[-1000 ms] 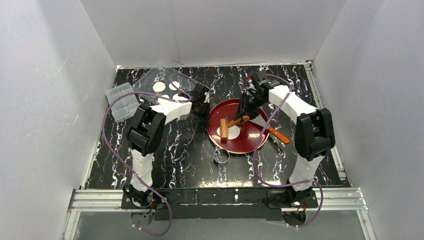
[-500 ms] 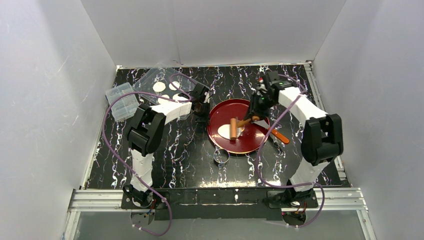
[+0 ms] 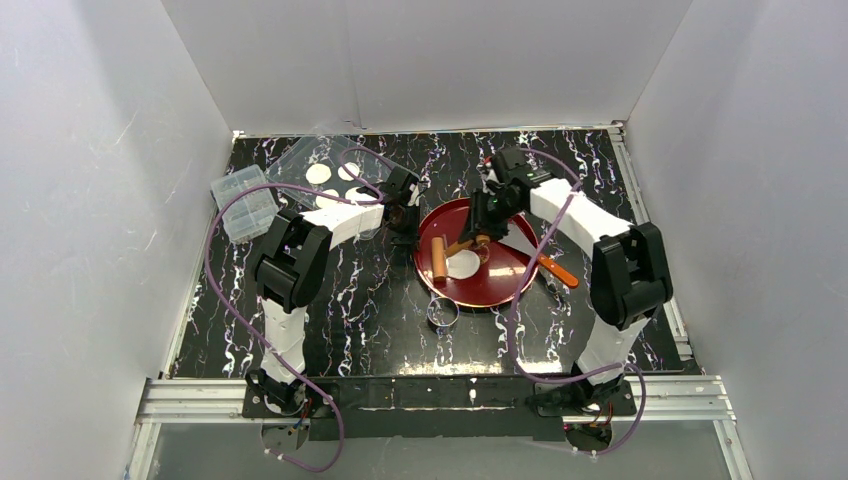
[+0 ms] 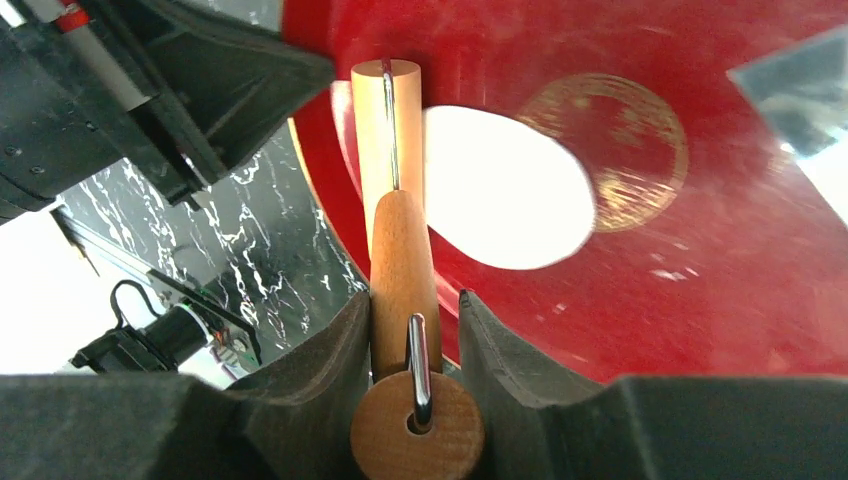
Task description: Roll out the dumpling wrappers from the dough
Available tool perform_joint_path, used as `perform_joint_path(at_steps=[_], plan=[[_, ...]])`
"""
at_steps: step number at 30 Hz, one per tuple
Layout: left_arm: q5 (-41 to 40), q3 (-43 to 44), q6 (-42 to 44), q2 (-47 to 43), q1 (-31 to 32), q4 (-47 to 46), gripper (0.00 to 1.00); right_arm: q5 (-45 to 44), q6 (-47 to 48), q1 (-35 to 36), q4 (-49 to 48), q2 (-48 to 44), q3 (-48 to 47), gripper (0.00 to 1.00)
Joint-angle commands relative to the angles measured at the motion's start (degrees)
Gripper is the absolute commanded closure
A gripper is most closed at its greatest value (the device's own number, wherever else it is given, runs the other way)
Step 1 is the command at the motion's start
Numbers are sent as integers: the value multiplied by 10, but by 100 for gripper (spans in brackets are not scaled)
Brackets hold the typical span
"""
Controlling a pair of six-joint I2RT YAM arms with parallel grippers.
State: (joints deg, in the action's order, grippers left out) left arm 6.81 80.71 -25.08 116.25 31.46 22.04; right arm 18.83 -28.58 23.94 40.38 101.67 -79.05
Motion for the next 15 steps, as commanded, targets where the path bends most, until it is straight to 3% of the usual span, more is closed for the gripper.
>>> perform_joint_path(at_steps=[1,9,15], plan=[[-42,-26,44,-4,8,67,100,-108,30,30,59,56,33,99],[-36,-27,42,-3,8,65,100,-162,91,-60,109,8,24,99],[-42,-25,47,-5,8,70,100,-135,87,-70,89,-9,68,99]])
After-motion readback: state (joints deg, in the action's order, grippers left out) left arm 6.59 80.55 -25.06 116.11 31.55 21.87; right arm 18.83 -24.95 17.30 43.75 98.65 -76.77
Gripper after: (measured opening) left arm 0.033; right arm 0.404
